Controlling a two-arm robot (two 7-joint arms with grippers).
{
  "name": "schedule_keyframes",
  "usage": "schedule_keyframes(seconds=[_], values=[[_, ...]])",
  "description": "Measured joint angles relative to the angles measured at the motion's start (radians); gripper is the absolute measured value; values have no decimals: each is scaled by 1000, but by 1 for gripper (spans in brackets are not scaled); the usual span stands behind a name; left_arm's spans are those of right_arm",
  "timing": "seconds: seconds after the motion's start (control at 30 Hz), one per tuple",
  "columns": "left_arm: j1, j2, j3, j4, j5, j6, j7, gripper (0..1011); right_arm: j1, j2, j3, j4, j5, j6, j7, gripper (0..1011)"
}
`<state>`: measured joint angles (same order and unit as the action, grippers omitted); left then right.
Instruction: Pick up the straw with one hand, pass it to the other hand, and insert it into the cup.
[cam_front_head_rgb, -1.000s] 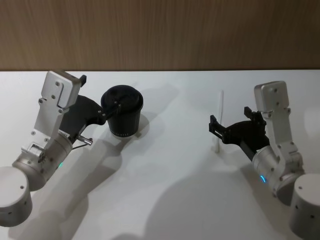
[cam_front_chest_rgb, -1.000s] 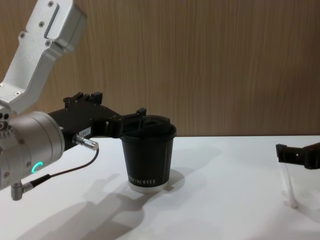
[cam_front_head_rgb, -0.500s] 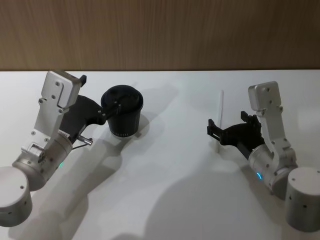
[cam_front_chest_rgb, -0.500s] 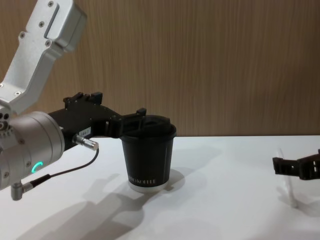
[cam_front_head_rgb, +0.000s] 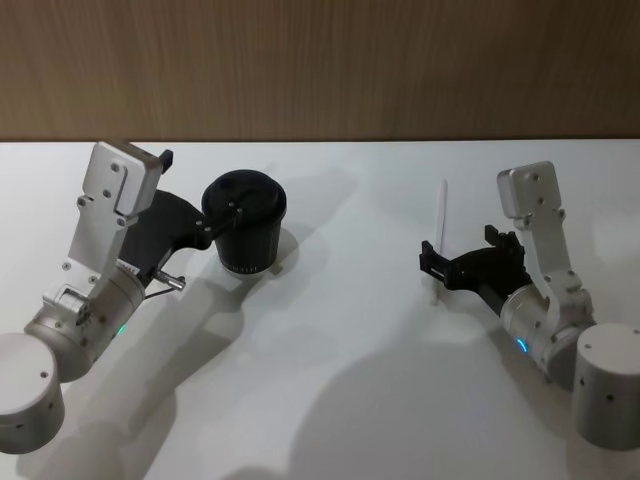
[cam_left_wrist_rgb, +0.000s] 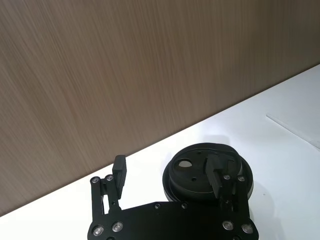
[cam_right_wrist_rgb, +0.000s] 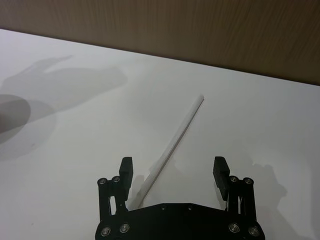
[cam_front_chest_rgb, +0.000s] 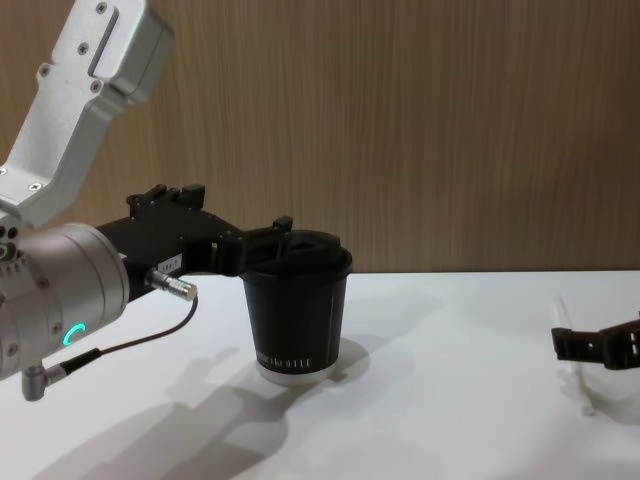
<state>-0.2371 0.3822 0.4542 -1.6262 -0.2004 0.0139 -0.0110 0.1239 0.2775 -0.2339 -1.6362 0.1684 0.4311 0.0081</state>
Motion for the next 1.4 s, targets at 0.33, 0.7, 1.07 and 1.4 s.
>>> schedule_keyframes(seconds=[0.33,0.7,1.07,1.4], values=[[0,0,0,0,0,0,0,1000,8,-1,7,16,-1,12,16,1001],[0,0,0,0,0,0,0,1000,2,-3,13,16,-3,27,31,1001],[0,0,0,0,0,0,0,1000,3,-3,15,17,-10,35,43,992],[0,0,0,0,0,0,0,1000,6,-6,13,20,-18,44,55,764]])
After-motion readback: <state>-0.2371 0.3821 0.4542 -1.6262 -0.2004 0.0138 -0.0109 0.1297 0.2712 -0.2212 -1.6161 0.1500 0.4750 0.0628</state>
